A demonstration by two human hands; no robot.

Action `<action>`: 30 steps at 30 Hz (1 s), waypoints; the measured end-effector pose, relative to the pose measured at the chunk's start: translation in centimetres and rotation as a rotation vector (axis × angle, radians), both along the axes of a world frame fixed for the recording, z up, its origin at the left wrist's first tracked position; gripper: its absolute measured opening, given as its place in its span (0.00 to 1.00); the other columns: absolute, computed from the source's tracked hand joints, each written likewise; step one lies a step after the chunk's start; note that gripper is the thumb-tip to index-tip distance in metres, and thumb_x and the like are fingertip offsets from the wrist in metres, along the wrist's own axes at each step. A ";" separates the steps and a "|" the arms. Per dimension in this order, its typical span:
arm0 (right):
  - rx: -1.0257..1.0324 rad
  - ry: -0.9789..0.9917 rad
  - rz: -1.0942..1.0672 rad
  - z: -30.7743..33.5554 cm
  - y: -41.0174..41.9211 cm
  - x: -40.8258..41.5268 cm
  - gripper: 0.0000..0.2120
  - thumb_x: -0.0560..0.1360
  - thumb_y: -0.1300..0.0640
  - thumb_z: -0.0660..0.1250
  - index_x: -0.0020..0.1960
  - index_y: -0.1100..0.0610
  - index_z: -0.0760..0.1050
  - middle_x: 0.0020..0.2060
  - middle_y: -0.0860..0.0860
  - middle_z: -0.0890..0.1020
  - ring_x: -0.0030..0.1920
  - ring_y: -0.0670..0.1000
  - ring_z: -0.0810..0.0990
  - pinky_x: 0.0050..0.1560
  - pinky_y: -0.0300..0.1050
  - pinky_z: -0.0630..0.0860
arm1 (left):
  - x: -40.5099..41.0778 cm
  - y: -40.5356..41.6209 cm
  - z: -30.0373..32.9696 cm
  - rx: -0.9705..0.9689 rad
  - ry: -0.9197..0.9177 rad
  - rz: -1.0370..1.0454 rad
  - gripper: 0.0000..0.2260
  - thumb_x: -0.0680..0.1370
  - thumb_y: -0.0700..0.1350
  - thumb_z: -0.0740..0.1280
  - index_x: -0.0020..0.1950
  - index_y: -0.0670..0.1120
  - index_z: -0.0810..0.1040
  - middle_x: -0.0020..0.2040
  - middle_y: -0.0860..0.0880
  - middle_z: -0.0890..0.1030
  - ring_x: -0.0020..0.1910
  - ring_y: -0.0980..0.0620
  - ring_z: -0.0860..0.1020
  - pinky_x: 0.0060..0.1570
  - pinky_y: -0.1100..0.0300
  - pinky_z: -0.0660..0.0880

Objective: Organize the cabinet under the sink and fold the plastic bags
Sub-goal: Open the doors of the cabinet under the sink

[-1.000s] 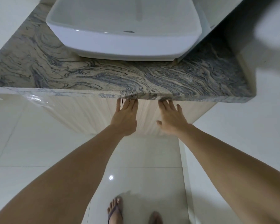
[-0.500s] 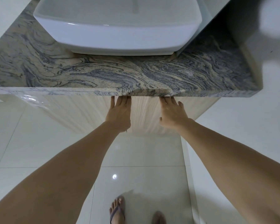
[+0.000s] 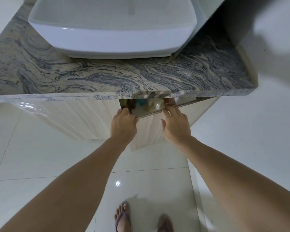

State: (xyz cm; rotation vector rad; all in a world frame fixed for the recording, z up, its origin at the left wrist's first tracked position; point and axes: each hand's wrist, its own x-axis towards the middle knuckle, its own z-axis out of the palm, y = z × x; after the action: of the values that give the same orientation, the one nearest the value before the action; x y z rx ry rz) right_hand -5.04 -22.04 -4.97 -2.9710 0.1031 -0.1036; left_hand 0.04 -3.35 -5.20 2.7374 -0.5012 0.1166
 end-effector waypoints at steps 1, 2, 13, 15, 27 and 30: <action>0.038 -0.026 -0.038 0.0 0.1 -0.5 0.19 0.79 0.51 0.62 0.68 0.57 0.72 0.65 0.55 0.73 0.68 0.57 0.69 0.61 0.56 0.72 | -0.2 0.0 0.1 -0.032 0.057 0.015 0.09 0.77 0.44 0.67 0.46 0.39 0.83 0.45 0.43 0.78 0.48 0.44 0.74 0.41 0.55 0.70; 0.076 -0.044 -0.095 0.0 0.3 -0.9 0.19 0.79 0.49 0.62 0.65 0.57 0.74 0.64 0.56 0.73 0.66 0.57 0.70 0.61 0.55 0.72 | -0.5 0.0 0.3 -0.078 0.135 0.036 0.10 0.78 0.45 0.66 0.44 0.39 0.83 0.43 0.44 0.78 0.46 0.45 0.75 0.40 0.57 0.67; 0.616 -0.048 -0.645 0.7 -0.4 -4.6 0.03 0.73 0.57 0.72 0.43 0.57 0.80 0.44 0.52 0.82 0.44 0.52 0.81 0.46 0.37 0.72 | -4.1 -1.4 2.8 -0.327 1.086 -0.083 0.05 0.69 0.36 0.77 0.41 0.39 0.83 0.37 0.44 0.83 0.33 0.50 0.82 0.36 0.58 0.81; 0.732 -0.062 -0.722 0.8 -0.9 -6.0 0.05 0.70 0.58 0.73 0.44 0.53 0.78 0.38 0.51 0.82 0.42 0.55 0.83 0.45 0.50 0.80 | -5.8 -2.6 2.7 -0.327 1.164 -0.092 0.09 0.69 0.34 0.77 0.47 0.37 0.82 0.41 0.41 0.84 0.33 0.49 0.83 0.37 0.56 0.82; 0.526 0.049 -0.613 1.5 -10.6 -14.4 0.18 0.70 0.69 0.67 0.23 0.57 0.72 0.19 0.50 0.71 0.22 0.49 0.68 0.23 0.30 0.62 | -19.8 -14.9 -1.9 -0.502 1.277 -0.136 0.11 0.71 0.51 0.76 0.43 0.50 0.76 0.47 0.50 0.71 0.49 0.50 0.70 0.52 0.55 0.69; 0.409 0.088 -0.488 1.4 -14.0 -15.4 0.04 0.67 0.67 0.70 0.34 0.67 0.80 0.27 0.60 0.79 0.28 0.56 0.75 0.30 0.39 0.70 | -22.4 -18.6 -2.1 -0.497 1.168 -0.121 0.29 0.73 0.56 0.73 0.68 0.41 0.74 0.68 0.51 0.74 0.68 0.52 0.71 0.66 0.57 0.67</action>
State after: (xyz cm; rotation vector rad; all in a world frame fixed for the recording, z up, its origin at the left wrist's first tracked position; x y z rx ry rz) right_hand -20.46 -35.99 -3.58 -2.4823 0.7605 -0.0074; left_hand -22.39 -21.95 -7.31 1.8376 -0.2234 -1.1374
